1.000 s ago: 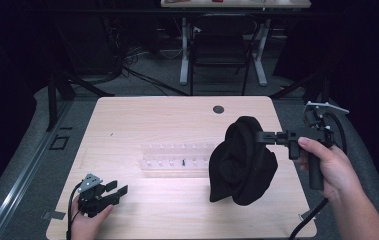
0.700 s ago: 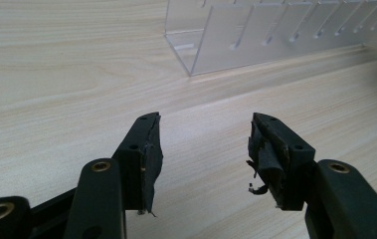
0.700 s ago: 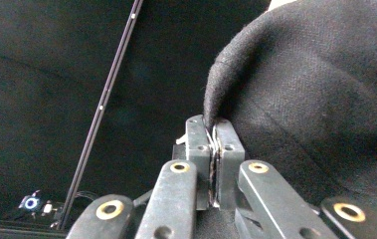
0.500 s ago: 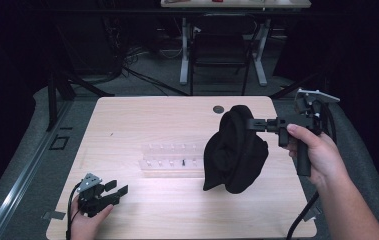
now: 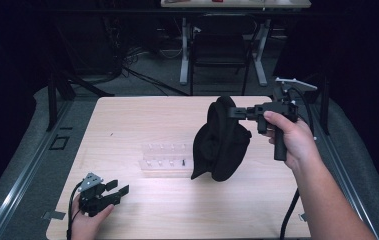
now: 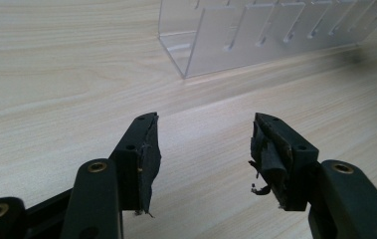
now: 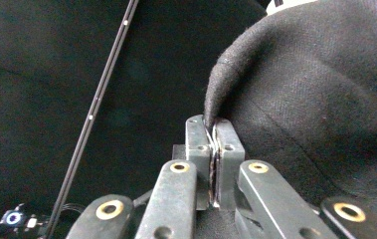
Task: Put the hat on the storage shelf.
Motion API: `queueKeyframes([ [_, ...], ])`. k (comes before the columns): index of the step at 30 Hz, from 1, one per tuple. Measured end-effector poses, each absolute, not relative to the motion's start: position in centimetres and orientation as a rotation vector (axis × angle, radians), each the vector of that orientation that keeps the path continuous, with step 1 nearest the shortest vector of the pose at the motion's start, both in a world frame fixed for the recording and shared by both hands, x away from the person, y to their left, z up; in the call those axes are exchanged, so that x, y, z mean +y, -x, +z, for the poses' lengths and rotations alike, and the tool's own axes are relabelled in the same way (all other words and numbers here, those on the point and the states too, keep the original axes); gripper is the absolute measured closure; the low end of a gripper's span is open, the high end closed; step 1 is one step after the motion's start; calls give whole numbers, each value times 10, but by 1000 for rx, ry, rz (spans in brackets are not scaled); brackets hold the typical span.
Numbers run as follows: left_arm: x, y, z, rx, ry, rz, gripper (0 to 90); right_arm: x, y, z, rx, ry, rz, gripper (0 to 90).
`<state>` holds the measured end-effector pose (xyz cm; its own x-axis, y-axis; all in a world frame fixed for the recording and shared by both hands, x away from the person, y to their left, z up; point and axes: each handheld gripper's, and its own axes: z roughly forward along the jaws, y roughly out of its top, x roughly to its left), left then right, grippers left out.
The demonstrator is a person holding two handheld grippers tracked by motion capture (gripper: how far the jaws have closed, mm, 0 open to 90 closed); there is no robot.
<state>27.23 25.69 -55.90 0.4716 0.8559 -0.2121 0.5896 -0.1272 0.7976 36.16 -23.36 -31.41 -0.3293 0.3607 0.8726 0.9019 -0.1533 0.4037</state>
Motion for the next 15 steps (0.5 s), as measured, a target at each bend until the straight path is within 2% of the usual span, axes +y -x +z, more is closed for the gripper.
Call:
queueKeyframes([
  [15,260,-273,-558,1225,-1803,369,449,-201,-392,-315,-1651,1447,-1501,882],
])
